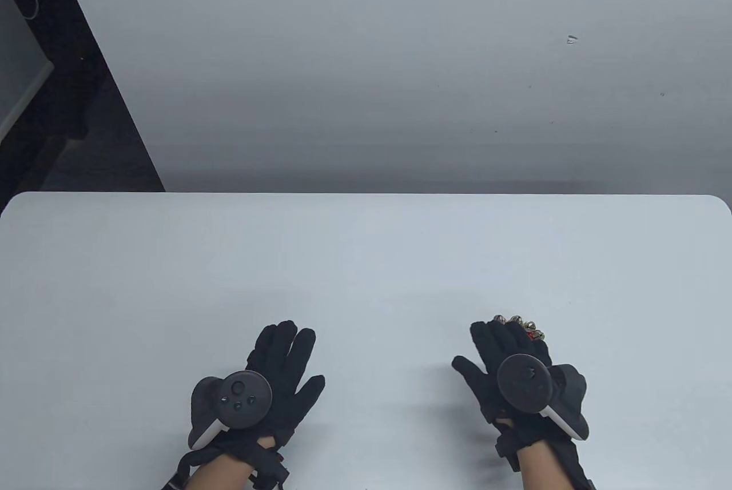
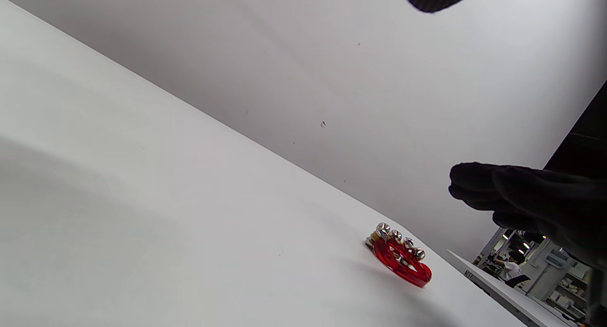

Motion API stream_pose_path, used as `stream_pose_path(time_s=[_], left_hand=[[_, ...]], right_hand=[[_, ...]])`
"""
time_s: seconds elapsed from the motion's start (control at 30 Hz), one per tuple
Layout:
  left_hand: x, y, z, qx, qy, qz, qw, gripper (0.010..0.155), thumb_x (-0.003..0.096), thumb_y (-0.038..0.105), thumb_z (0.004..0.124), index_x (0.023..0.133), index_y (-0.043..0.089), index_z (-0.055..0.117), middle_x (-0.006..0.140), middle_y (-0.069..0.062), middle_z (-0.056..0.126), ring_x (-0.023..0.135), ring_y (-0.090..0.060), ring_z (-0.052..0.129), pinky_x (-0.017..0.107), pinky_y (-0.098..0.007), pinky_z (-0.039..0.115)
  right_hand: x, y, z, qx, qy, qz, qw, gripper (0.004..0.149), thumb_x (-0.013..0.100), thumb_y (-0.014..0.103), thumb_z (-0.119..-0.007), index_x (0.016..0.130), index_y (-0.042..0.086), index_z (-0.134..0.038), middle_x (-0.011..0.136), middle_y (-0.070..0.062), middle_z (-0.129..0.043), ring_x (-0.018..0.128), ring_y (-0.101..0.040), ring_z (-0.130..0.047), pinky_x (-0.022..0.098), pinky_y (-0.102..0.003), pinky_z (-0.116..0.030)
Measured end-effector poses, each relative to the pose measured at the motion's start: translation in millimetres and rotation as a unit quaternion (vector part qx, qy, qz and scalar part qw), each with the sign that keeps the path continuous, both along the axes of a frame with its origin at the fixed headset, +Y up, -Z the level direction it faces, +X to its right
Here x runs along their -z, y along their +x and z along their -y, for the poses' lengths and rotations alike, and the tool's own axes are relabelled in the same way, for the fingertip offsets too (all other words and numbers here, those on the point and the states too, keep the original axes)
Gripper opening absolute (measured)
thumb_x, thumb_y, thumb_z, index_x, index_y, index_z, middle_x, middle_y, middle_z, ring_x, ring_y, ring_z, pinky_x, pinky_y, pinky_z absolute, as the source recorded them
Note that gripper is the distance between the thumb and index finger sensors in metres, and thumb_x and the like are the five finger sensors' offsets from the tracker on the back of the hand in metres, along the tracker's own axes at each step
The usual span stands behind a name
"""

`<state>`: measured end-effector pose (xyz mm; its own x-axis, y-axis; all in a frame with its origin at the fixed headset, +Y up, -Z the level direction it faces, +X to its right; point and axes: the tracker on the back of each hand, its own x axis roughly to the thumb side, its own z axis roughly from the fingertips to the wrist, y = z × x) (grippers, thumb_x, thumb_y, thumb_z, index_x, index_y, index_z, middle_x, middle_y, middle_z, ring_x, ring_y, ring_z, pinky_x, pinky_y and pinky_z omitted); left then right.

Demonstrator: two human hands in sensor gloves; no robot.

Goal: Shake a handbell

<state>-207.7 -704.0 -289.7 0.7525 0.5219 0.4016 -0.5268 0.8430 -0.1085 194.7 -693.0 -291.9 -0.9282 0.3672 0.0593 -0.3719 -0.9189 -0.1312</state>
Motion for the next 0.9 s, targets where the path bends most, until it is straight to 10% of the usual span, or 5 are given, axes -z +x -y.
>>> stream_pose_path(time_s=[0.43, 0.9], left_hand=[[9, -6, 9, -0.008, -0.021, -0.011, 1.000, 0.074, 0.0529, 0.061, 0.058, 0.116, 0.029, 0.038, 0.122, -0.017, 0.030, 0.111, -0.049, 0.027, 0.073, -0.069, 0.039], [9, -6, 9, -0.014, -0.017, -0.009, 1.000, 0.074, 0.0531, 0.061, 0.058, 0.116, 0.029, 0.038, 0.121, -0.017, 0.030, 0.111, -0.050, 0.027, 0.072, -0.069, 0.040]], right_hand=[[50, 0, 66, -0.109, -0.173, 0.086, 0.975, 0.061, 0.051, 0.047, -0.075, 0.100, 0.012, -0.067, 0.102, -0.016, -0.065, 0.095, -0.046, -0.059, 0.067, -0.066, -0.043], [82, -8, 90, -0.177, -0.209, 0.142, 0.951, 0.050, 0.051, 0.046, -0.070, 0.089, 0.014, -0.065, 0.095, -0.010, -0.066, 0.090, -0.040, -0.066, 0.068, -0.062, -0.046]])
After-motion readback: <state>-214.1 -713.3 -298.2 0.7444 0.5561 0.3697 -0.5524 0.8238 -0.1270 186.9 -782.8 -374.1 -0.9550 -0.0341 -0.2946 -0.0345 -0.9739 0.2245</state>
